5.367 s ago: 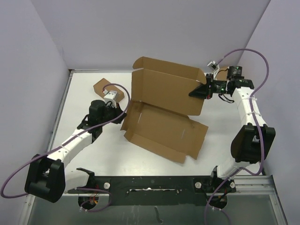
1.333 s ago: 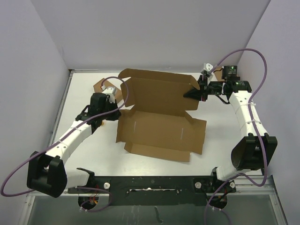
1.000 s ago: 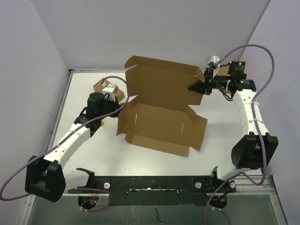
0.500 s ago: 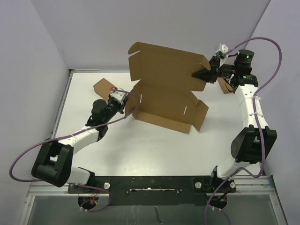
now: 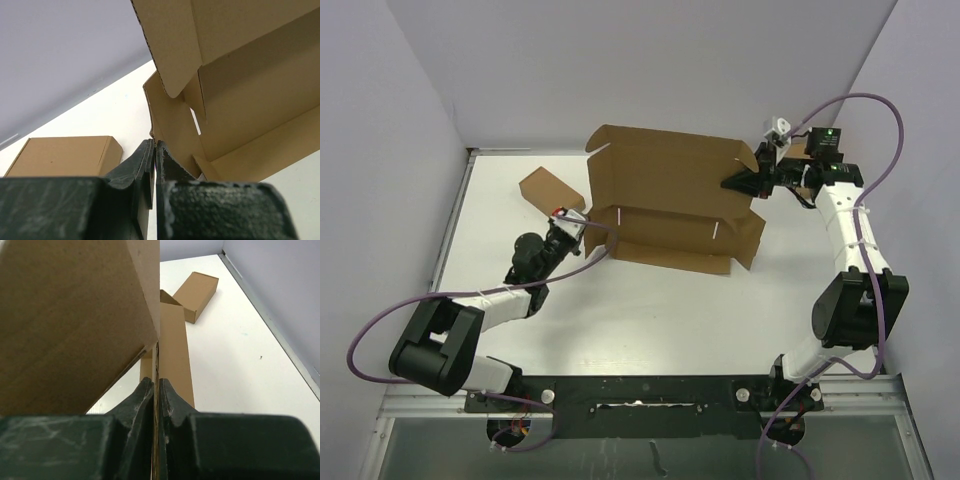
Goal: Fold the paper box
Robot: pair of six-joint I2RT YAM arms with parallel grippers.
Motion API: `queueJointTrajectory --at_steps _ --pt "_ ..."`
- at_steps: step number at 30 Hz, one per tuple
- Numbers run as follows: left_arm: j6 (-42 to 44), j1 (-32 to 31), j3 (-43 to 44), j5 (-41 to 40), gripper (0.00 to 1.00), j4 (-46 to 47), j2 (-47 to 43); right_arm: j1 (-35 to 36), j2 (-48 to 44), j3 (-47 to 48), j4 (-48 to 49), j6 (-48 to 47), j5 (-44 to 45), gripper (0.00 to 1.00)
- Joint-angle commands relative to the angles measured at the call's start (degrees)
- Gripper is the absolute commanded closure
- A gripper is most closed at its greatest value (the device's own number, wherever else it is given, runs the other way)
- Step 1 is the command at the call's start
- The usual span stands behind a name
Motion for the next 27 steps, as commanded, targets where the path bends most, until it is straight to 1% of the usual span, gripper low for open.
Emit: queueJointTrajectory --at_steps 1,5,9,16,22,27 --pt "0.54 -0.99 -2.43 1.83 1.00 1.30 -1.20 0.71 -3.37 -1.57 -1.01 0.32 4.43 1.00" --pt "0.45 -1.96 -3.89 1.23 1.00 0.85 -1.67 0.68 -4.04 -3.67 5.95 10.54 6.82 1.00" --pt "0.35 -2.72 -4.20 0.84 1.00 0.47 -1.60 0.67 -2.74 -3.28 8.88 18.00 6.63 1.00" --pt "0.08 -3.09 -3.03 1.30 1.00 -1.99 -1.09 0.67 -1.55 -3.07 9.81 22.98 6.01 1.00" --pt "-2.78 -3.52 -1.61 2.17 1.00 -4.22 -0.39 0.67 -1.53 -4.07 11.37 25.48 6.12 1.00" --pt "-5.19 -5.05 -0.04 2.50 1.00 -4.93 0.21 0.81 -1.66 -5.12 13.40 27.37 6.21 1.00"
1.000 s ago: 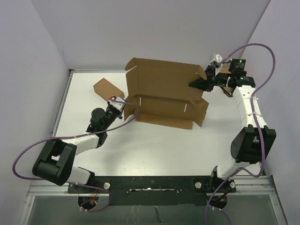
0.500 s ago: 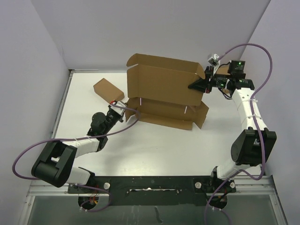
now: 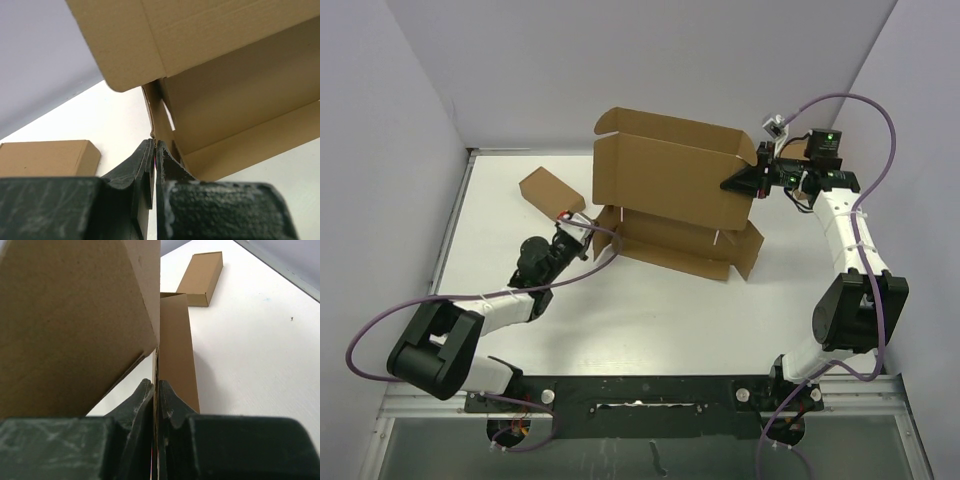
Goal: Fold the paper box
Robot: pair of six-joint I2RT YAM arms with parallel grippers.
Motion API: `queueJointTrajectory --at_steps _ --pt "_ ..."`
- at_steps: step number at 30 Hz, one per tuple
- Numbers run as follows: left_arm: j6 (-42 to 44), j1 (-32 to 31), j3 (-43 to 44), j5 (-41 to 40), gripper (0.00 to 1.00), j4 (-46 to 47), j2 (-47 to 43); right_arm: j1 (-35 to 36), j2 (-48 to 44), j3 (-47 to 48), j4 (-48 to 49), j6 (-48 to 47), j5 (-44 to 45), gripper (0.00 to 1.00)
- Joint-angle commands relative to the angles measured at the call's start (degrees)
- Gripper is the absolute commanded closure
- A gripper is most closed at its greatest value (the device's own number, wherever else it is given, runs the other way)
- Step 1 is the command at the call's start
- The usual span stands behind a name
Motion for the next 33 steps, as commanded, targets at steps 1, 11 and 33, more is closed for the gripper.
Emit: queueJointTrajectory --at_steps 1,11,33 --pt "-3.31 -2.27 2.21 3.24 1.00 -6.20 1.49 0.53 -0.19 -0.50 3.54 2.18 0.83 1.00" --pt "-5.86 -3.68 3.07 2.82 1.00 -5.63 2.96 0.52 -0.81 -1.69 3.57 1.53 1.11 1.00" --pt "-7.82 -1.70 1.74 4.77 0.91 -12.24 -1.82 -0.47 -2.50 -2.72 -1.58 -5.92 -0.69 1.00"
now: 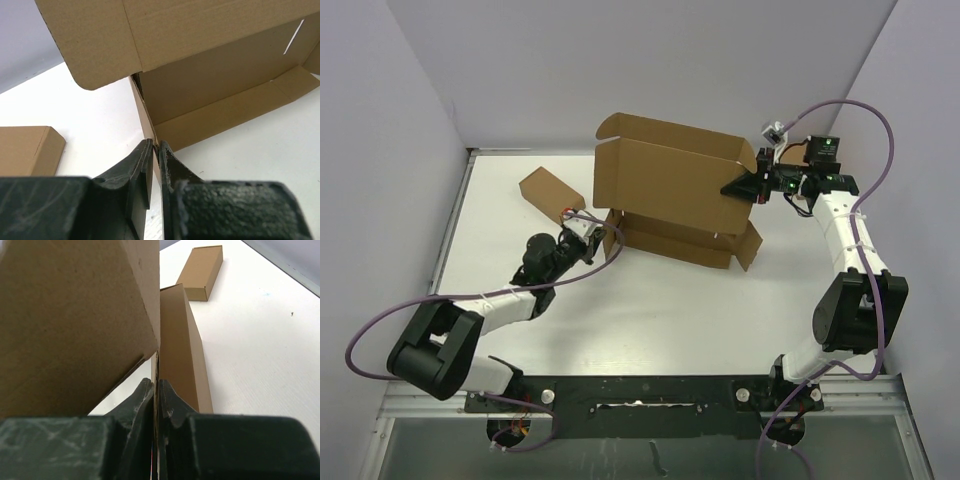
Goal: Fold the paper box
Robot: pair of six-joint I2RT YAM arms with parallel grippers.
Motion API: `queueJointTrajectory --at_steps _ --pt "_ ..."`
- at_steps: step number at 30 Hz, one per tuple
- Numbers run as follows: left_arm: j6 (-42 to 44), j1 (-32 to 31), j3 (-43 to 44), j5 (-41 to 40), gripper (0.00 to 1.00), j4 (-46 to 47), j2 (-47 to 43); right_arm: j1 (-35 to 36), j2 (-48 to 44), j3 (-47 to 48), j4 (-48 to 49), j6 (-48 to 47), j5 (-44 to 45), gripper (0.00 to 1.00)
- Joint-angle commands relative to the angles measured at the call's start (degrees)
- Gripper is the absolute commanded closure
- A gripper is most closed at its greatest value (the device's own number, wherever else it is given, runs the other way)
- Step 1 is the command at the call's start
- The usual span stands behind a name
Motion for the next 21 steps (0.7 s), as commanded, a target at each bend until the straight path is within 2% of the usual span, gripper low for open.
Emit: queueJointTrajectory --at_steps 1,10,16,18,21 --pt "-1.50 0.26 -0.63 3.01 0.90 -5.74 -2.77 -0.16 -2.31 -0.08 -1.25 -2.75 -0.61 1.00" --pt "-1.20 0.90 -1.90 0.83 0.74 -11.80 -10.33 -0.89 -2.14 0.23 -2.36 -3.83 -1.36 1.00" --pt "-2.03 1.27 -1.05 -1.07 0.68 -19.65 -18.48 -1.17 -1.97 0.41 -3.05 -4.44 -1.63 1.00" --pt "-3.77 2.49 -0.27 -2.69 0.67 -24.49 -22.40 -1.18 -1.92 0.44 -3.08 -4.53 -1.69 1.00" --pt "-3.72 6.43 -0.33 0.77 0.66 -26.87 -25.71 -1.17 -1.84 0.45 -3.19 -4.67 -1.72 1.00"
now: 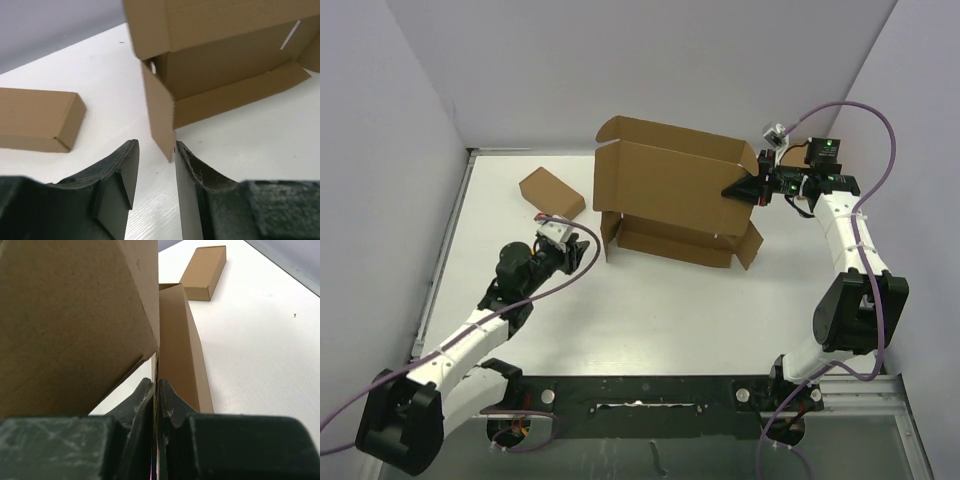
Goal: Fold the paper box
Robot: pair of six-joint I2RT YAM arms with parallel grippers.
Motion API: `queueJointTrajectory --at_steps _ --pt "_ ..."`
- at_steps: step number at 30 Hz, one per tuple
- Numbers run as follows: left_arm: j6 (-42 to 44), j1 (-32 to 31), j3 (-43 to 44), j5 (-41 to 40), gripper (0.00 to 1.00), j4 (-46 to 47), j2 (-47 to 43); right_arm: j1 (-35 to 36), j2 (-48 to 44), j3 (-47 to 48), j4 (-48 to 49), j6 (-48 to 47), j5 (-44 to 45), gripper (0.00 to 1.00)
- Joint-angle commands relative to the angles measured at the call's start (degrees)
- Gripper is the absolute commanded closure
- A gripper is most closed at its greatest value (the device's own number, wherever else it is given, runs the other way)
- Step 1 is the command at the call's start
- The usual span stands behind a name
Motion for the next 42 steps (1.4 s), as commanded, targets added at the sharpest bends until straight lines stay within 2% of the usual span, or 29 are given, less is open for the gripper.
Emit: queueJointTrajectory --at_steps 1,5,8,12,15,24,30,42 --pt "-1.80 5.25 2.19 2.18 0.66 -4.09 -4.44 -0.33 -1.68 0.54 -0.58 -1.29 -0.52 1.00" --pt "-4.34 10.79 3.89 11.34 0.67 0.30 1.53 -0.35 -1.44 0.47 -0.68 -1.30 -0.54 1.00" --pt "-3.91 11.73 3.85 15.38 0.65 10.48 9.23 -0.26 -1.06 0.56 -0.77 -1.23 -0.45 1.00" --pt "-1.72 11.51 3.61 18.26 0.51 27.60 20.89 -0.19 -0.89 0.73 -0.64 -0.94 -0.37 1.00" --pt "-1.17 11.28 5.90 19.95 0.48 35.59 29.58 -0.19 -1.02 0.82 -0.29 -0.50 -0.38 1.00" --pt "0.39 10.08 10.74 21.74 0.46 45.34 42.93 -0.10 -1.11 0.43 1.25 1.08 -0.87 1.00" --pt "-3.23 9.96 11.37 26.77 0.45 56.19 49.43 -0.19 -1.20 0.21 1.77 1.69 -0.97 1.00" --pt "-3.24 7.45 14.72 26.07 0.44 56.36 52.75 -0.02 -0.91 -1.00 4.63 4.47 -1.76 1.00"
